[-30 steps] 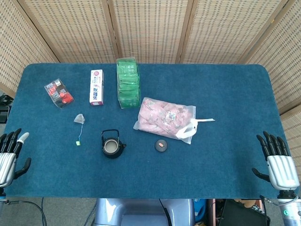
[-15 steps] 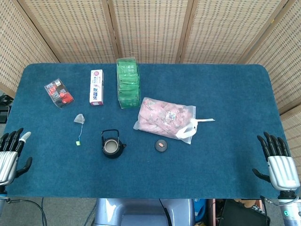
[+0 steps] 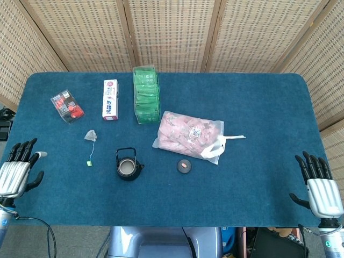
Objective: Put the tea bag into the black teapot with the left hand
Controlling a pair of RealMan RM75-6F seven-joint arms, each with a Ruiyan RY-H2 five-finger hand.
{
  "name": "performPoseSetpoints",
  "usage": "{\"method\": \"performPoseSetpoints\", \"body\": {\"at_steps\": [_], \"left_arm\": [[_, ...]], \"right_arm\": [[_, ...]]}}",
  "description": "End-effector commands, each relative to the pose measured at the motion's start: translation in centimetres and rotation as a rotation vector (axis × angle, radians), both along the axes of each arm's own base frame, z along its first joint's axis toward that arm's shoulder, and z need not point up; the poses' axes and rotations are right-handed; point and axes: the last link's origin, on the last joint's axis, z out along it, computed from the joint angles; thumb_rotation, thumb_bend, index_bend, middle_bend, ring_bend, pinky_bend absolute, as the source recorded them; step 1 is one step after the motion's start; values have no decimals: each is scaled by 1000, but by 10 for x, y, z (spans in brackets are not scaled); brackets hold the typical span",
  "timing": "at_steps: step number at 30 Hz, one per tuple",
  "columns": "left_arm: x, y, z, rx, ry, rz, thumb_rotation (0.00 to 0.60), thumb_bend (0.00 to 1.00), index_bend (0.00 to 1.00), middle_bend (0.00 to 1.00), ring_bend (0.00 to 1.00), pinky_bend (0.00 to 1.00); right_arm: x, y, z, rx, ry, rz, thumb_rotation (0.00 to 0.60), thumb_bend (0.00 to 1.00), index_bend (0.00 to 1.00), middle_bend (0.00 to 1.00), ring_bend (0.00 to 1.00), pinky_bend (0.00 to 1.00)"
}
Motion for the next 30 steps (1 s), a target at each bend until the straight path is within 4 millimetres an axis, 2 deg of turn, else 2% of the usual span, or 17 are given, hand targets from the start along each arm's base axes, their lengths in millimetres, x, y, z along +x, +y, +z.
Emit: {"method": "performPoseSetpoints", "body": {"at_steps": [1,5,8,12,17,22,30], "left_arm": [[0,17,-5,-25,3,4,600,434,342,6,0,0],[0,34,-14,-57,-4,20,600,434,369,8,0,0],[4,55,-28,-98,-3,23,600,434,371,8,0,0],[6,68,-41,-121,8,20,600,435,371,8,0,0],[7,76,-56,-157,15,28,600,434,394,8,0,0],[8,82,-76,-191,13,40,600,433,458,8,0,0],[6,83,-98,-221,12,51,600,423,467,8,0,0]], "right_arm": [[0,0,0,-1,0,-2,600,61,0,26,0,0],[-1,0,0,-2,1,-5,600,61,0,26,0,0],[-1,0,0,-1,1,-10,600,61,0,26,0,0],[-2,0,0,-3,1,-12,600,60,0,26,0,0],[-2,0,0,-2,0,-12,600,61,0,26,0,0],[-3,0,0,-5,-2,-12,600,61,0,26,0,0],[-5,3,2,-12,-4,-19,600,61,0,26,0,0]]}}
